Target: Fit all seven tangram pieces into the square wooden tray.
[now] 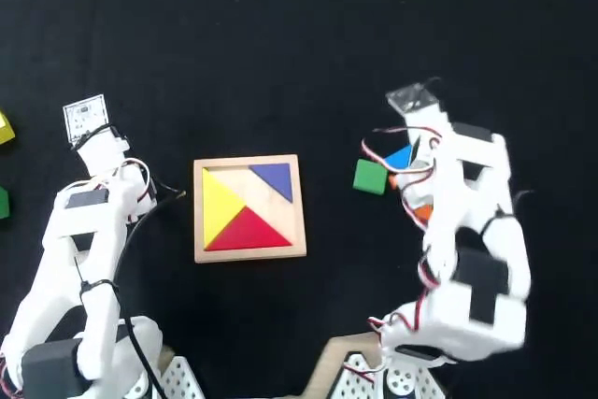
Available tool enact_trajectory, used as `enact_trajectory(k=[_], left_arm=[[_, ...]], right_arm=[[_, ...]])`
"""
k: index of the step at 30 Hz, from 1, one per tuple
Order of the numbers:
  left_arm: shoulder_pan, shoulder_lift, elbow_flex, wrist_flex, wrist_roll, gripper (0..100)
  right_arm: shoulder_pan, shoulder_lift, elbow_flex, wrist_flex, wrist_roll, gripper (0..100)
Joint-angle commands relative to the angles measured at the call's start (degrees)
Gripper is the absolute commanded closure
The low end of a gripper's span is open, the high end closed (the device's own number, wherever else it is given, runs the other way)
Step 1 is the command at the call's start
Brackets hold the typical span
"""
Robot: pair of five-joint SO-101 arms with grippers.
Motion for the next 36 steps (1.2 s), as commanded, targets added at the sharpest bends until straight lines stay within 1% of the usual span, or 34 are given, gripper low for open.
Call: enact_trajectory(k=[1, 3, 6, 9, 12, 17, 19, 21, 24, 26, 31, 36], left_arm=[[0.75, -1.85, -0.57, -0.88, -0.35, 94], [0.75, -1.85, -0.57, -0.88, -0.35, 94], [0.75, -1.85, -0.57, -0.88, -0.35, 94], [0.75, -1.85, -0.4, -0.88, -0.35, 94], [0.75, -1.85, -0.22, -0.88, -0.35, 94], [0.75, -1.85, -0.13, -0.79, -0.26, 94], [0.75, -1.85, -0.13, -0.79, -0.26, 94], [0.66, -1.85, -0.13, -0.79, -0.26, 94], [0.57, -1.85, -0.13, -0.79, -0.18, 94], [0.66, -1.85, -0.13, -0.79, -0.18, 94], [0.66, -1.85, -0.13, -0.79, -0.18, 94], [0.75, -1.85, -0.31, -0.88, -0.18, 94]], right_arm=[[-1.14, -13.41, -1.01, 5.71, -0.09, 98.7], [-1.93, -18.77, -1.01, 8.35, -0.62, 98.7], [-4.48, -24.22, -1.01, 12.13, -5.01, 98.7], [-9.32, -26.07, -1.27, 14.59, -9.23, 98.7], [-15.47, -26.07, -1.01, 14.86, -14.51, 98.7], [-29.19, -23.43, -1.01, 14.77, -28.84, 98.7], [-33.58, -21.05, -1.45, 14.59, -34.29, 98.7], [-36.4, -18.51, -1.1, 12.92, -41.05, 98.7], [-37.98, -14.99, -0.22, 10.29, -51.43, 98.7], [-38.07, -13.32, 0.13, 7.21, -53.36, 98.7], [-38.42, -9.89, 0.75, 1.23, -53.71, 98.7], [-41.05, -4.7, 2.95, -5.19, -54.24, 98.7]])
